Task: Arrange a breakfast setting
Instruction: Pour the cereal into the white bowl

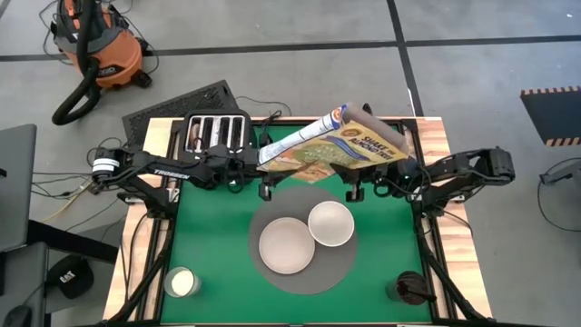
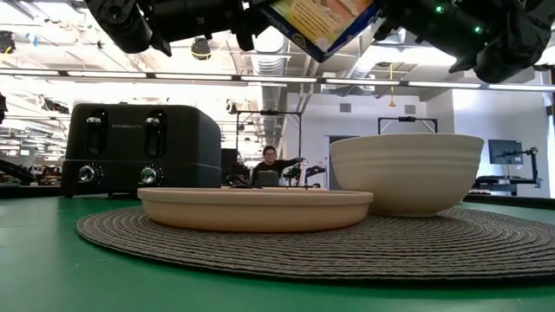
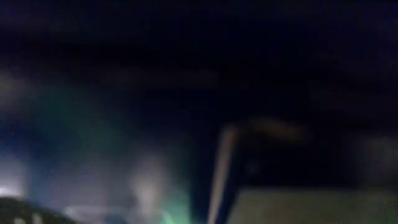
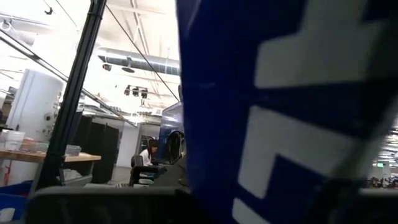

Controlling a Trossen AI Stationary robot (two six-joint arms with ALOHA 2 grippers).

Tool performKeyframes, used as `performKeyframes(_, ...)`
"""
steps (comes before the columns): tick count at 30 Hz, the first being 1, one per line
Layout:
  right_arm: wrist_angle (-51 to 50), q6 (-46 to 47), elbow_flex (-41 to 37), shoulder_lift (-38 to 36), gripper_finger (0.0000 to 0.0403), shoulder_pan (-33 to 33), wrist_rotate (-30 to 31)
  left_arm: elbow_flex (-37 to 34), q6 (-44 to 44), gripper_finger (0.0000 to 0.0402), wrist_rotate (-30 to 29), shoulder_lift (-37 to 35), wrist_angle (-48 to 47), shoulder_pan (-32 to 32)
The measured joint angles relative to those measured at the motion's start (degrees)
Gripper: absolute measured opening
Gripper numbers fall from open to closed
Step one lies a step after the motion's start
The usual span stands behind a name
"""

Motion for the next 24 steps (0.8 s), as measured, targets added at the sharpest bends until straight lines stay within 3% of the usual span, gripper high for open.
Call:
performKeyframes(4, -1.14, -0.41, -0.1, -1.38, 0.0164, 0.02, -0.01, 0.0, -1.2, 0.0144, 0.31, -1.29, -1.62, 0.0)
performKeyframes(10, -5.59, -0.62, -1.63, -6.94, 0.0233, 0.0, -0.01, 0.0, -0.77, 0.0142, -0.01, -5.9, -8.89, 0.0)
performKeyframes(24, -29.1, 1.44, -2.13, -23.84, 0.0244, 2.68, 0.01, 0.0, 0.43, 0.0142, -0.41, -20.49, -30.57, 0.0)
